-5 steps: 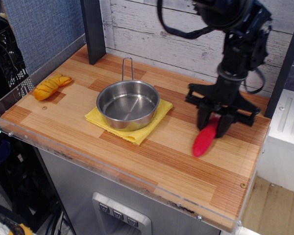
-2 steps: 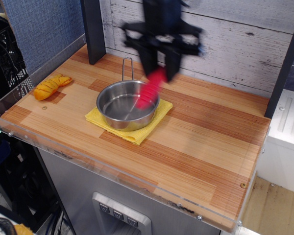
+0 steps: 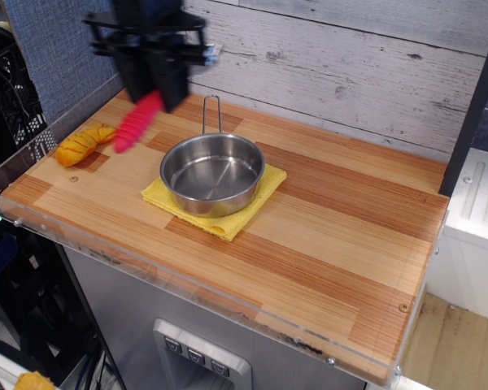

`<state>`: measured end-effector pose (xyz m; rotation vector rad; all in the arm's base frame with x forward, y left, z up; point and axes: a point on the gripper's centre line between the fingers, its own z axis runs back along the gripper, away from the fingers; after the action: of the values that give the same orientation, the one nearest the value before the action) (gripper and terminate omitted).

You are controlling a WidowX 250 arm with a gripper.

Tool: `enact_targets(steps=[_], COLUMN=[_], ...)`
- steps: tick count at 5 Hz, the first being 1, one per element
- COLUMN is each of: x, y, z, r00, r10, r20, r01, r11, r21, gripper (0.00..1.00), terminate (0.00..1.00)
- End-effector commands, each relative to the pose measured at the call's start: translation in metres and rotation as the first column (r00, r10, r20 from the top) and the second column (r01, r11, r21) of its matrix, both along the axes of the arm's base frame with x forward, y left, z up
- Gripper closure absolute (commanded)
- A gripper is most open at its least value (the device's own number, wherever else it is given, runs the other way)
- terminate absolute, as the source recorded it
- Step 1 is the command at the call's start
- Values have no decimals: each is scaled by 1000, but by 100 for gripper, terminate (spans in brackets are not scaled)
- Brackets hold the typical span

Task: Move the fork to bottom left of table

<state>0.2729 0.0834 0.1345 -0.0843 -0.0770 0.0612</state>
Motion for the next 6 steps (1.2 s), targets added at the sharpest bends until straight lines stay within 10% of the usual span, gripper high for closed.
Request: enact_targets(steps=[1,3,6], x=[-4,9,18], y=[37,62,99], z=[-6,-36,-84], r00=[1000,998,992], r10=[-19,-26,-27], r20=[8,-57,-120], r01=[17,41,50], r11=[986,960,980], r21=[165,276,193], gripper=[100,100,100], terminate=[0,0,0])
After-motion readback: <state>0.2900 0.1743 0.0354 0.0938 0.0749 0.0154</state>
